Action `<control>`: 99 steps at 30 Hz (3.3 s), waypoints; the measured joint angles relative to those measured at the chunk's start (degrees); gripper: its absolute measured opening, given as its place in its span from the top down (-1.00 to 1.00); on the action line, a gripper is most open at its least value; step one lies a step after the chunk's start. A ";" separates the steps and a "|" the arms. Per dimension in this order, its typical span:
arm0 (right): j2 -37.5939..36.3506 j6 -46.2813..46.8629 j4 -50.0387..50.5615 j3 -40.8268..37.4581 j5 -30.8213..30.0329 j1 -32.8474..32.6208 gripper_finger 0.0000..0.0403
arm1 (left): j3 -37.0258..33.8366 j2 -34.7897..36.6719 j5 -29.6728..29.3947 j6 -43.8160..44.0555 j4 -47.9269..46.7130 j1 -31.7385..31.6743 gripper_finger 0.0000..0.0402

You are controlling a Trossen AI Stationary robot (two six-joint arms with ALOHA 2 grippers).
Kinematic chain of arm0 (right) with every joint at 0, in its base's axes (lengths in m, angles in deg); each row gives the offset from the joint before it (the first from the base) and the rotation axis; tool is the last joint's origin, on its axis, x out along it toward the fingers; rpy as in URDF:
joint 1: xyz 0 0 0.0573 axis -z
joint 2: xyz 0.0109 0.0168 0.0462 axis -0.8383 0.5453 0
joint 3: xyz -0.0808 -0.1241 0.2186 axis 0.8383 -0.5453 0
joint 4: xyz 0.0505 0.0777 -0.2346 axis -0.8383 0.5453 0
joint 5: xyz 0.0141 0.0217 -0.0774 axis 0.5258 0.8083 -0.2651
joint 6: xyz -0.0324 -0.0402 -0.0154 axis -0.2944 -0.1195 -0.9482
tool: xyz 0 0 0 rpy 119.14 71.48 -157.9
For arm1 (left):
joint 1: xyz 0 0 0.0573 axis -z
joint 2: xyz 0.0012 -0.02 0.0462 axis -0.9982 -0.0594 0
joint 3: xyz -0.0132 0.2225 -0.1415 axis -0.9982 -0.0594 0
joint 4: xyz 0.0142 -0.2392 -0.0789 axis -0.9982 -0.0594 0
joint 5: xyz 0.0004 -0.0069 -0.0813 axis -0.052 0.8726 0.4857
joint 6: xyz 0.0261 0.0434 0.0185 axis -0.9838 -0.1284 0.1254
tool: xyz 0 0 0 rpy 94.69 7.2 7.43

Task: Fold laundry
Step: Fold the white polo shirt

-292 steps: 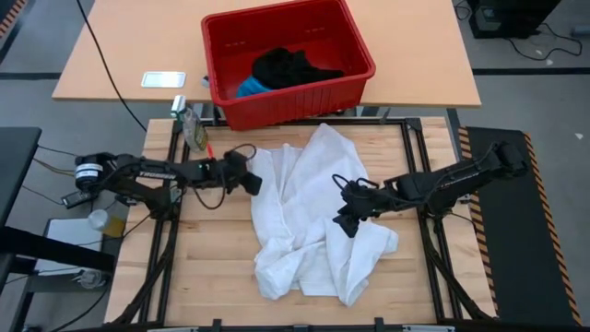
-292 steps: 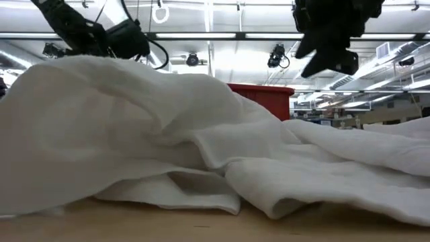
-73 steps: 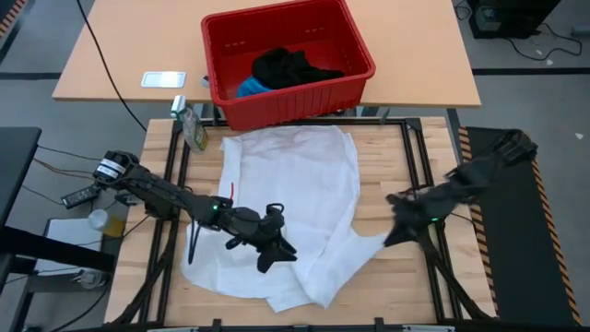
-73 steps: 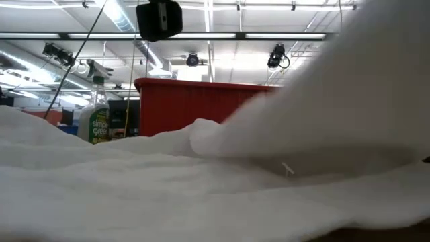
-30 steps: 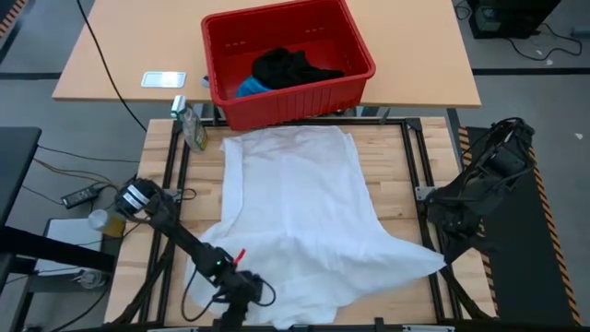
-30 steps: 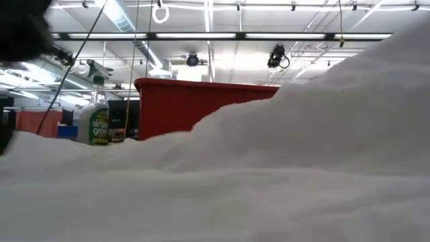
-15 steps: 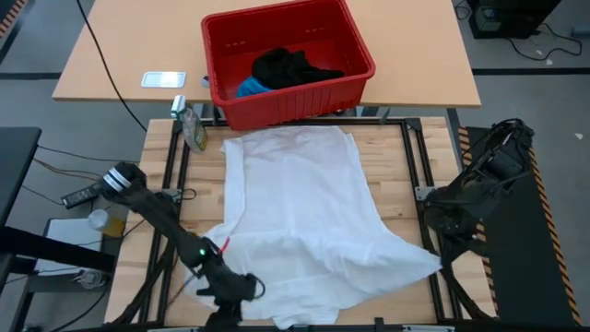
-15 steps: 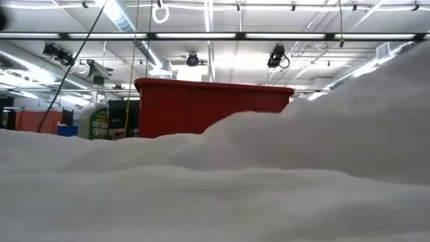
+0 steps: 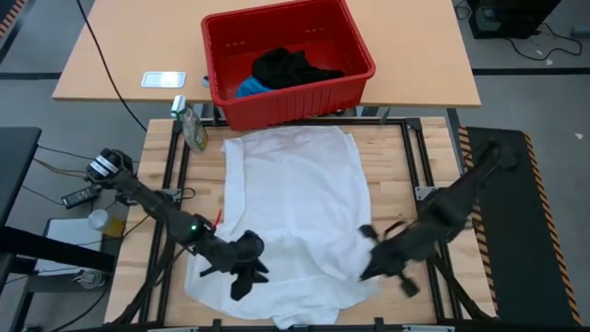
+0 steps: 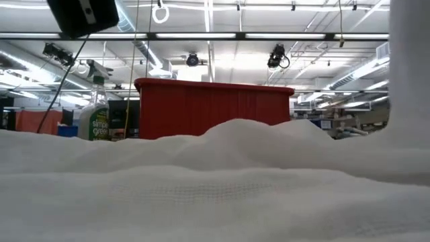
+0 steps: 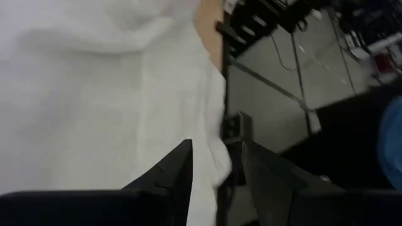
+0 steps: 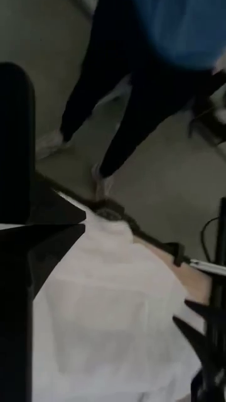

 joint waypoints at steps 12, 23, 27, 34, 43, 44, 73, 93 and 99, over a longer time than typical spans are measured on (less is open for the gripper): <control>21.52 -3.79 -20.14 -0.02 10.97 6.77 0.99 | 0.00 1.21 0.12 0.15 0.23 -2.50 0.30; 33.13 15.03 -22.21 -0.02 16.13 9.81 0.63 | 0.04 2.46 4.20 -1.45 -1.61 -2.08 0.28; 34.11 22.80 -23.58 0.30 20.39 10.66 0.29 | 0.04 3.00 4.09 -2.44 -1.53 -2.17 0.20; 31.26 28.52 -19.34 5.58 18.93 11.22 -0.15 | 0.07 6.25 3.98 -8.52 -2.49 -2.26 0.08; 24.36 40.04 -2.80 8.98 5.25 16.61 -0.13 | 0.07 11.92 4.24 -9.95 -9.55 -2.72 0.08; 23.58 42.26 -0.72 8.98 3.75 17.56 -0.12 | 0.07 12.60 4.19 -9.90 -11.17 -2.78 0.08; 17.05 53.62 12.04 8.92 -2.28 36.82 0.02 | -11.62 31.54 -11.93 -25.76 -18.63 -0.16 0.23; 16.40 2.88 9.01 8.40 11.09 70.55 0.02 | -17.31 36.70 -20.32 3.72 -9.29 -19.95 0.23; 16.42 0.57 5.85 5.39 11.77 76.92 0.04 | -17.31 36.68 -20.37 8.00 -5.13 -25.06 0.23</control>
